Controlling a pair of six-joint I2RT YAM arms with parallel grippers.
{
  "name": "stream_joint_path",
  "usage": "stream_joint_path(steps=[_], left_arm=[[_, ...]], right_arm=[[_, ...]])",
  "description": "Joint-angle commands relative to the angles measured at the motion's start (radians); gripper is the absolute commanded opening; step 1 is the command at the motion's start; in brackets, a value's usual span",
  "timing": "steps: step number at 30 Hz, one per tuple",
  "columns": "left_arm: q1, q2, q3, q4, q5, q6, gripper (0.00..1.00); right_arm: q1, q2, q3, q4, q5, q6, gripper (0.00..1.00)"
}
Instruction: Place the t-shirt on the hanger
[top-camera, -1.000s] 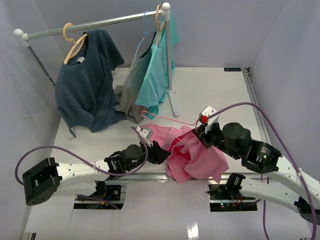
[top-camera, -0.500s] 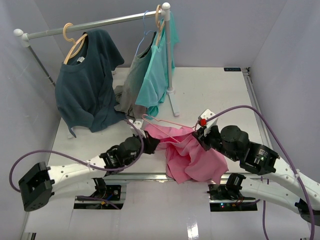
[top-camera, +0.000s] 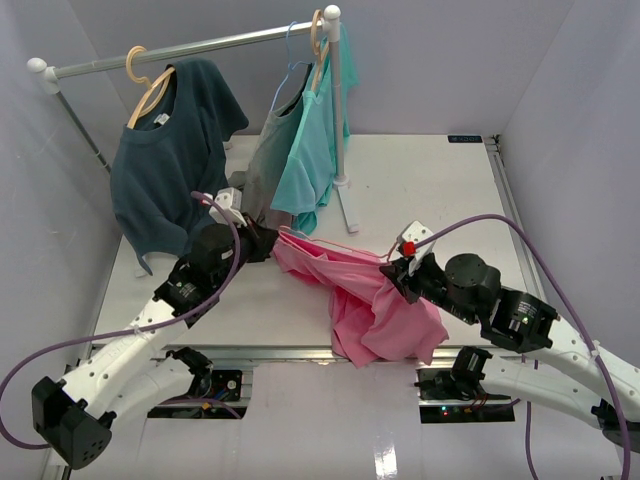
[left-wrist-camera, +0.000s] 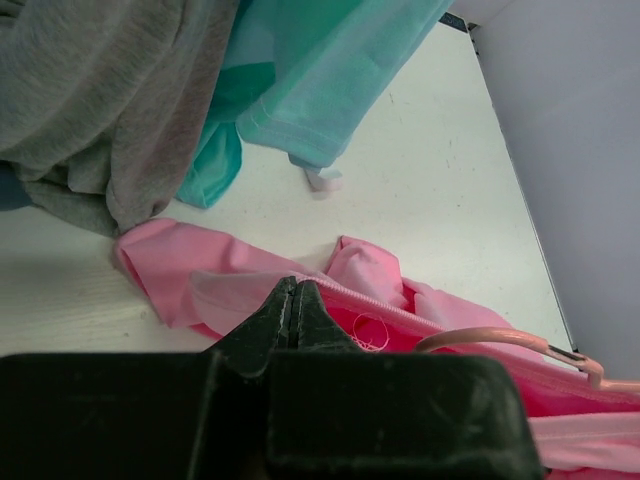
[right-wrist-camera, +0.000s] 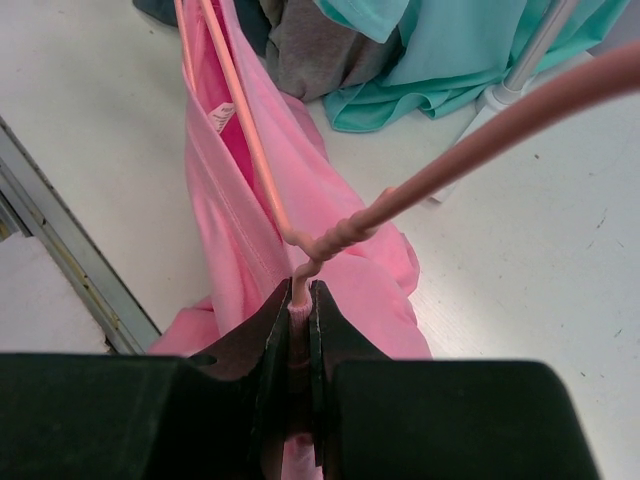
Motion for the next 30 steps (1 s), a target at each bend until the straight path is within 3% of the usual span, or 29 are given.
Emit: stream_joint_path(steps=[1,15,21,30], left_arm=[[0.064,0.006,0.114,-0.137,0.001,0.088,0.0],[0.098,0.074,0.372,-0.345,0.138,0.2,0.0],[0.098,0.046,0.419,-0.416,0.149,0.234,0.0],[0.098,-0.039,0.347,-0.49,0.076,0.251,0.0]], right_arm=[[0.013,-0.022,-0.003,0.017,0.058,-0.032,0.08],[0.075,0.057,-0.011,0.018,0.102,-0.069,0.08],[0.096,0.079,-0.002,-0.005,0.204,-0.054,0.08],[0.097,0.058,0.001,-0.003,0.221,-0.051,0.08]])
